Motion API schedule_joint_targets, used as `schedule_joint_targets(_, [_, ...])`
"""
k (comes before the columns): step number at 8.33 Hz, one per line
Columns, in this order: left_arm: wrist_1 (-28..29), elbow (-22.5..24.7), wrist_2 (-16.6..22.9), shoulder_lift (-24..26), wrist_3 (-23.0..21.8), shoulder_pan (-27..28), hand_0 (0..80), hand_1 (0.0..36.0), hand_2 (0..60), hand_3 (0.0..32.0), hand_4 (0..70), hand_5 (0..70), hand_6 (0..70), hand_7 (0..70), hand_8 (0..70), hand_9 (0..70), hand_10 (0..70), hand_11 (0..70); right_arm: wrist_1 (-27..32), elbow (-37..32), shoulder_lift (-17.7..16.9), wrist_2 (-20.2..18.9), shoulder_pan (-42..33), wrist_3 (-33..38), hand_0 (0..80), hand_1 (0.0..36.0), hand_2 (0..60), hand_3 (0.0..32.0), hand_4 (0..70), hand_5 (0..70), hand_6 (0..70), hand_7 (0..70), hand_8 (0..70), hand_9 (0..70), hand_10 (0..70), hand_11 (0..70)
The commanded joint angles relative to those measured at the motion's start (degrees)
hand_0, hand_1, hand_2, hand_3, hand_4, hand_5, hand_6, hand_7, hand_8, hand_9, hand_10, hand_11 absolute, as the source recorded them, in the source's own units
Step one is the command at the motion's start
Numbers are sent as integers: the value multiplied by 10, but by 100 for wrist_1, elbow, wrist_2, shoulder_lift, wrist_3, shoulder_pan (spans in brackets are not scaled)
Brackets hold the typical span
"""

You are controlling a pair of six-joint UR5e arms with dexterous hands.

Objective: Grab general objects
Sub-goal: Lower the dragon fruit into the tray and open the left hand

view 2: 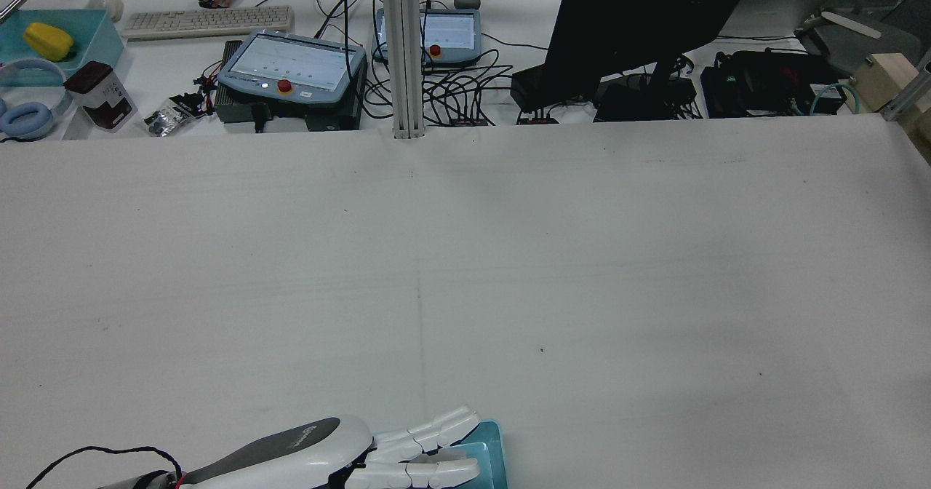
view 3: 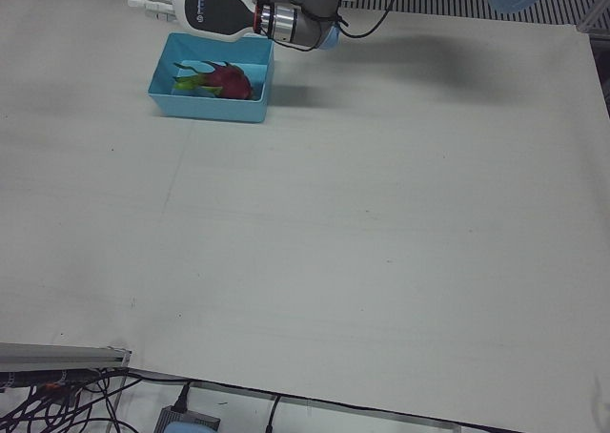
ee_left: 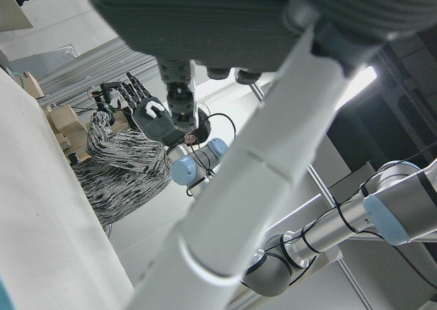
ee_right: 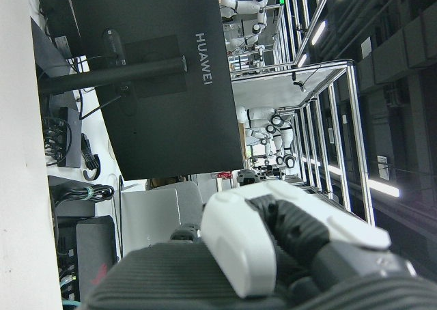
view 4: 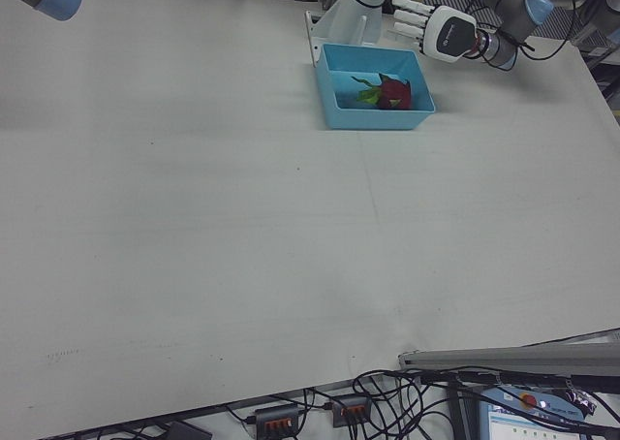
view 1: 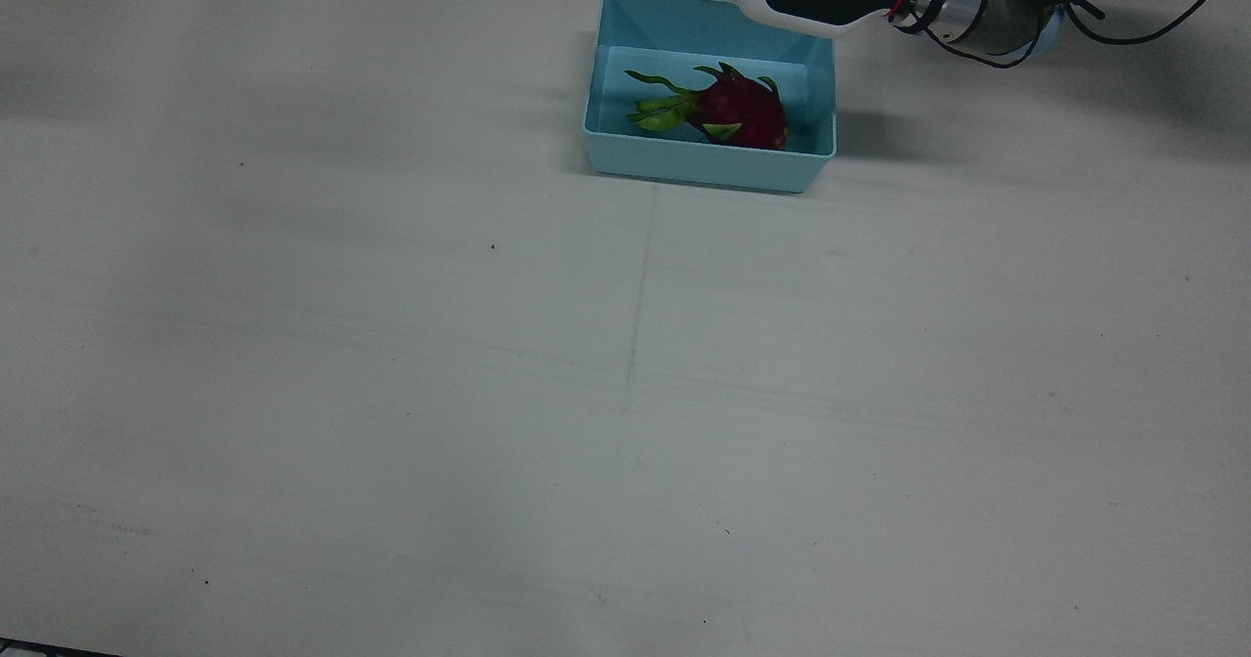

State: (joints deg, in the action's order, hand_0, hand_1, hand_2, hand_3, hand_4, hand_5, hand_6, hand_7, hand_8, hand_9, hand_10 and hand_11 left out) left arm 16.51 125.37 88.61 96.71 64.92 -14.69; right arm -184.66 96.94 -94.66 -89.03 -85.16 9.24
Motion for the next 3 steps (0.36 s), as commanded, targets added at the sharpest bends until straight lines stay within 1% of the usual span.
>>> schedule_joint_targets(1, [-295,-100,7,-11,-496,-1053,800,305,0,0,109,0,0,0,0,0,0,0,0,0,0,0,0,-1,0,0,0,0,0,0,0,0,0,0,0,0])
schedule_joint_targets(2, [-297,-301,59,-46,-898,-1828,800,336,0,0,126,0,0,0,0,0,0,0,0,0,0,0,0,-1,0,0,0,0,0,0,0,0,0,0,0,0])
schedule_joint_targets(3, [-254,-520,68,-47,-1250,-2418,800,352,0,0,144,0,0,0,0,0,0,0,0,0,0,0,0,-1,0,0,0,0,0,0,0,0,0,0,0,0])
